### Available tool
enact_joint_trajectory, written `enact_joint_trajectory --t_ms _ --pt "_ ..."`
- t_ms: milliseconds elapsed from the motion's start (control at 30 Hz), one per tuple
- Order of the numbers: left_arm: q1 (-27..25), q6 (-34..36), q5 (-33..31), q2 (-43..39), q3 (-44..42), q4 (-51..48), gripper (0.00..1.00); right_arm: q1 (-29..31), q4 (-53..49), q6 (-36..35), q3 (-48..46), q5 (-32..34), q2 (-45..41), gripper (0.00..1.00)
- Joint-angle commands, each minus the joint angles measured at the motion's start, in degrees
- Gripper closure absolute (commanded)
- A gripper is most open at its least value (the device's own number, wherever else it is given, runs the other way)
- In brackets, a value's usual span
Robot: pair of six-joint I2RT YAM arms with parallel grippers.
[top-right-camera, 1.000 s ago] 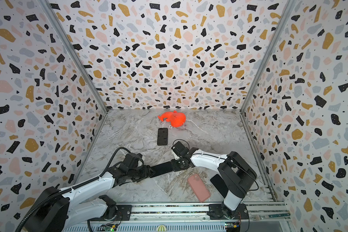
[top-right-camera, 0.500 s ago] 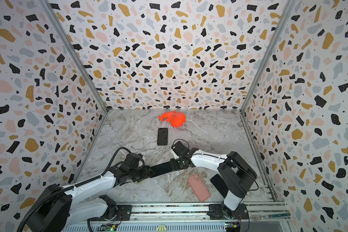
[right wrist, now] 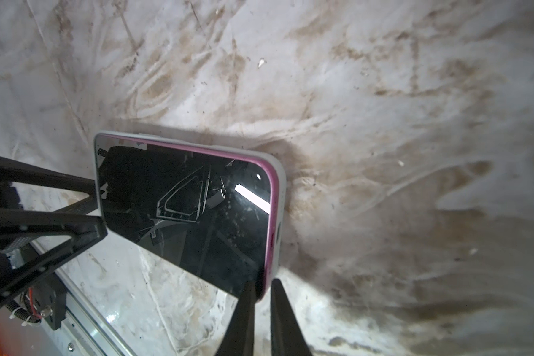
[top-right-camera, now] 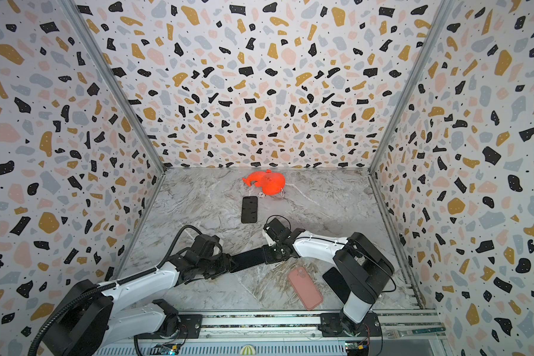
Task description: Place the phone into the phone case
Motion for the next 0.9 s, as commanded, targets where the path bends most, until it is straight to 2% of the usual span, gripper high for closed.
enact_joint_trajectory --t_ms 0,633,867 --pt "-0.22 0.57 -0.8 0.79 0.52 0.24 0.45 0.26 0.45 0.3 -0.13 -1.02 -0.04 0.88" --pt "-0.31 1.01 -0.75 1.14 0.59 0.24 0.46 -0.08 -0.48 0.3 -0.43 0.72 -0.4 0.9" --pt "-0.3 1.34 -0.84 1.16 0.53 0.27 0.46 -0.83 -0.81 0.03 -0.37 1.25 -1.47 0.88"
